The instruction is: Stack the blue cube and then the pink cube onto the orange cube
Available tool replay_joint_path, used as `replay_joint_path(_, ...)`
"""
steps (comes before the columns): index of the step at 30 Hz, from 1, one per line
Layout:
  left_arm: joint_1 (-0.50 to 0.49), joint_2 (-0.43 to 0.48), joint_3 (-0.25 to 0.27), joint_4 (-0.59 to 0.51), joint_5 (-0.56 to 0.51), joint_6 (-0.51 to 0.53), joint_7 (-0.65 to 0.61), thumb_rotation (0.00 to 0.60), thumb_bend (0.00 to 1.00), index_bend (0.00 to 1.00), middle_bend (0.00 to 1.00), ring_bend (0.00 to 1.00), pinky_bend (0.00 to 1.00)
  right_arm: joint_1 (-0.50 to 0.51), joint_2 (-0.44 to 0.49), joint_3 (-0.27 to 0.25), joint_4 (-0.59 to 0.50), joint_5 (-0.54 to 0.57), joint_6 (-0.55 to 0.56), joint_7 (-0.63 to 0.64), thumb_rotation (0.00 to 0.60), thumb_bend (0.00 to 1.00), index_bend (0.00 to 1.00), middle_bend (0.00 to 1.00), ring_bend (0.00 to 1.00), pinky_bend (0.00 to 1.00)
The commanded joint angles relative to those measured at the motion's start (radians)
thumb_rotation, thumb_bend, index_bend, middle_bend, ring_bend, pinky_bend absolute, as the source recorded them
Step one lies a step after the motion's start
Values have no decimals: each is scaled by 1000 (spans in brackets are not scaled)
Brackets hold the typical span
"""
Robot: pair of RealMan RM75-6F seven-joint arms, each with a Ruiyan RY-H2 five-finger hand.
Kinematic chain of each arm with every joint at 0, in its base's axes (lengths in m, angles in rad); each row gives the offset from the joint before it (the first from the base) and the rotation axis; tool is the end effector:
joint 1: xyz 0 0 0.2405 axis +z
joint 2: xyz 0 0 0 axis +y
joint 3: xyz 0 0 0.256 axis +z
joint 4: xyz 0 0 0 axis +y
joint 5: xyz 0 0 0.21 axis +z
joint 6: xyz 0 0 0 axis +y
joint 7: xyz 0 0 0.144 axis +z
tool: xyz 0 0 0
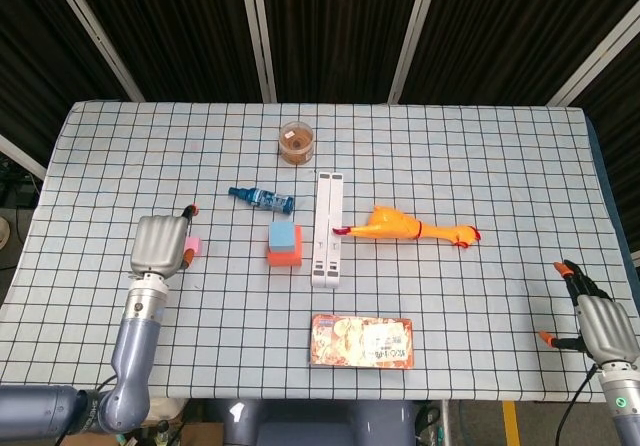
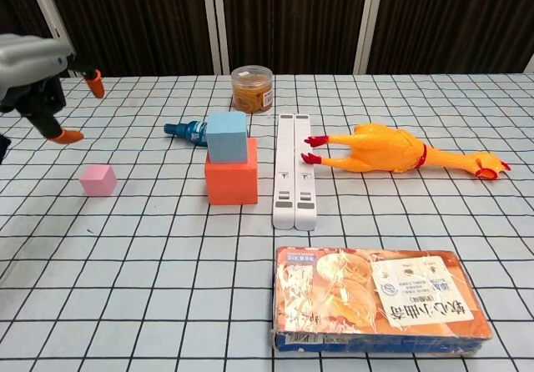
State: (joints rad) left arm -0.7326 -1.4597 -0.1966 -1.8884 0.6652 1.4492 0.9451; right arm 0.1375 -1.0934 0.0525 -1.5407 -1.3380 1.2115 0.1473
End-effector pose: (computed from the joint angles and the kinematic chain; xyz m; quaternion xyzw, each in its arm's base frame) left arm -0.1438 0.3118 0.0451 -0.6663 -0.3641 -0.2584 0.5973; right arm -0.3545 -0.1950 0.1519 0.5718 -0.5027 0.3164 0.5658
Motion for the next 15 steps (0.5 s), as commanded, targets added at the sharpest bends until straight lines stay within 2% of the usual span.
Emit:
replay_joint_path(1,34,9,37,105,12,-90,-88,600,321,293,913,738,748,1,-2,-1,0,1,-3,-5,600,41,66,46,145,253)
replay_joint_path(6,40,8,44,147,19,-120,-115,600,332,311,913,738,748,3,-5,-1,1,7,-9,-11,600,41,66,46,145,253)
replay_joint_path(10,42,9,45,156,19,-126,-117,600,333,276,911,738,748,5,-6,-1,1,8,-14,-13,600,41,66,46,145,253)
replay_joint_path(15,41,-1,52,172,14,-143,-115,600,333,286,912,738,748,5,-5,-3,-4,6,-12,-16,600,40,66,46,145,253)
